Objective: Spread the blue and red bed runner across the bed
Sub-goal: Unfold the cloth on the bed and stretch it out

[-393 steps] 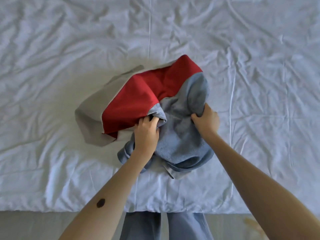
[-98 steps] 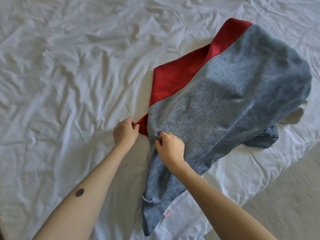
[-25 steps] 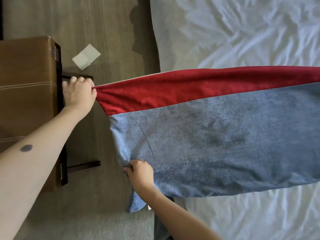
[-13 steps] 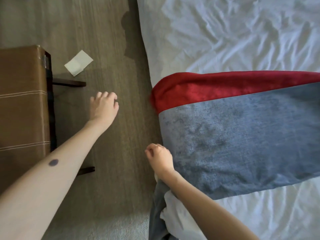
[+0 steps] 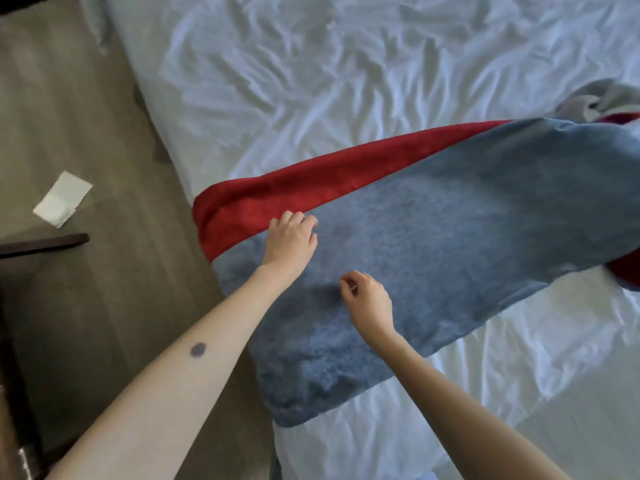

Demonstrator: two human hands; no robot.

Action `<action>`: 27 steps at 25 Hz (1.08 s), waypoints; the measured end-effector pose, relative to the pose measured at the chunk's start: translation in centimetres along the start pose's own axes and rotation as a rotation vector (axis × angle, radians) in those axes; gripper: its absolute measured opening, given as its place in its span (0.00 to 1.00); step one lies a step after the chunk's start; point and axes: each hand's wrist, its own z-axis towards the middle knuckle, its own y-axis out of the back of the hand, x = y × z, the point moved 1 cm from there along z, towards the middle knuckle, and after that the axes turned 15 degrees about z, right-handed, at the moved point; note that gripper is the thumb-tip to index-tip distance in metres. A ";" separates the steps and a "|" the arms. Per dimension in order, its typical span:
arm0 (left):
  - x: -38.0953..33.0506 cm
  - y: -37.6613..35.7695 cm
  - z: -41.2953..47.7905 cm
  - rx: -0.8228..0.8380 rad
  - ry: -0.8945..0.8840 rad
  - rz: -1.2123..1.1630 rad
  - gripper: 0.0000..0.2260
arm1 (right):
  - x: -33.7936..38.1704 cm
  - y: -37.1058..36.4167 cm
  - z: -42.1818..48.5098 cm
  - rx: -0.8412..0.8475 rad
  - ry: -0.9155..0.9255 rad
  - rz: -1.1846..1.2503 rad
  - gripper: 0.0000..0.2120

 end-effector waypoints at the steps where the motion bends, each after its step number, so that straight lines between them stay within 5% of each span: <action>1: -1.9 -0.2 0.5 0.018 -0.023 -0.004 0.12 | -1.1 1.8 0.3 -0.052 -0.021 0.010 0.08; 8: -16.9 -2.0 -1.5 0.147 -0.264 0.001 0.12 | -11.6 14.8 1.2 -0.352 -0.225 0.019 0.08; 14: -27.4 -3.0 -4.8 0.224 -0.536 0.287 0.19 | -17.5 21.9 2.1 -0.576 -0.508 0.210 0.08; 24: -28.9 -4.7 -4.7 0.295 -0.492 0.266 0.02 | -19.6 24.4 4.4 -0.451 -0.617 0.292 0.08; 27: -27.3 -5.6 -5.0 0.395 -0.476 0.313 0.07 | -19.1 22.9 2.9 -0.393 -0.595 0.254 0.07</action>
